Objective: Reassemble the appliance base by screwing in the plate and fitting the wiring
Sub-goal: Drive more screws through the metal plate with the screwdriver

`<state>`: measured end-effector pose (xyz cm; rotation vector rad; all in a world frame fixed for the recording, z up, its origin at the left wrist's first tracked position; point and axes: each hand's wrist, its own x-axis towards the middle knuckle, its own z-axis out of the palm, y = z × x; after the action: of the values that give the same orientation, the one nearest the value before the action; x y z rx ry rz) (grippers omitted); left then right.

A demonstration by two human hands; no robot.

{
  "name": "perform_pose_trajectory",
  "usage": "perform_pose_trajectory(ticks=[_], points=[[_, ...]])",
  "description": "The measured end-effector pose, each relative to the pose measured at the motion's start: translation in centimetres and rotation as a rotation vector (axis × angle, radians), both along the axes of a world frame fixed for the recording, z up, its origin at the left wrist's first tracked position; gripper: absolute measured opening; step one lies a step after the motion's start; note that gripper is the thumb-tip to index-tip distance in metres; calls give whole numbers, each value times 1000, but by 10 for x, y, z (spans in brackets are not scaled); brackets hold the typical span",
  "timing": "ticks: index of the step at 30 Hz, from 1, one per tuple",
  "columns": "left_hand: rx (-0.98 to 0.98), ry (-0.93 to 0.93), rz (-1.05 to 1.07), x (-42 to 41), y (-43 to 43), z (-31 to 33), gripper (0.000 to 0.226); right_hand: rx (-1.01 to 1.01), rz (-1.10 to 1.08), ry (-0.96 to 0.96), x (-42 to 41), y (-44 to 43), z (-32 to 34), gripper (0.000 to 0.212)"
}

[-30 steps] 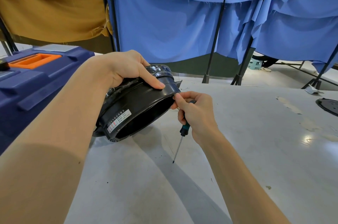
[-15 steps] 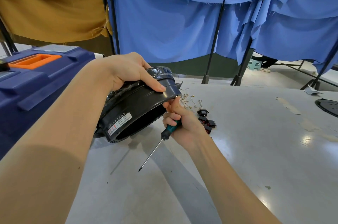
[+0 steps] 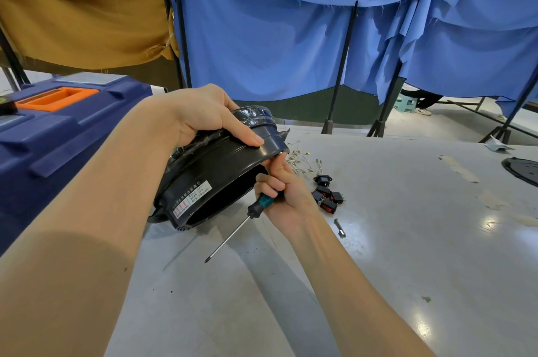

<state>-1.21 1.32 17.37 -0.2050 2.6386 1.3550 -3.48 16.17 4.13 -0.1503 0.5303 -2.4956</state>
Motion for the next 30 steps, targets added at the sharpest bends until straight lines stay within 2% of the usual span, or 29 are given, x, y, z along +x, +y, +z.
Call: perform_pose_trajectory(ticks=[3, 10, 15, 17, 19, 23, 30], points=[[24, 1, 7, 1, 0, -1, 54, 44, -21, -27, 2, 0, 5, 13], [63, -3, 3, 9, -2, -1, 56, 66, -22, -5, 5, -4, 8, 18], [79, -11, -9, 11, -6, -1, 48, 82, 10, 68, 4, 0, 11, 47], [81, -8, -12, 10, -10, 0, 46, 105, 3, 115, 5, 0, 11, 41], [94, -8, -11, 9, -15, 0, 46, 194, -40, 206, 6, 1, 13, 32], [139, -8, -12, 8, -25, -2, 48, 508, -162, 450, 5, 11, 19, 29], [151, -13, -25, 5, -23, -2, 37, 656, -197, 535, 2, 23, 25, 25]])
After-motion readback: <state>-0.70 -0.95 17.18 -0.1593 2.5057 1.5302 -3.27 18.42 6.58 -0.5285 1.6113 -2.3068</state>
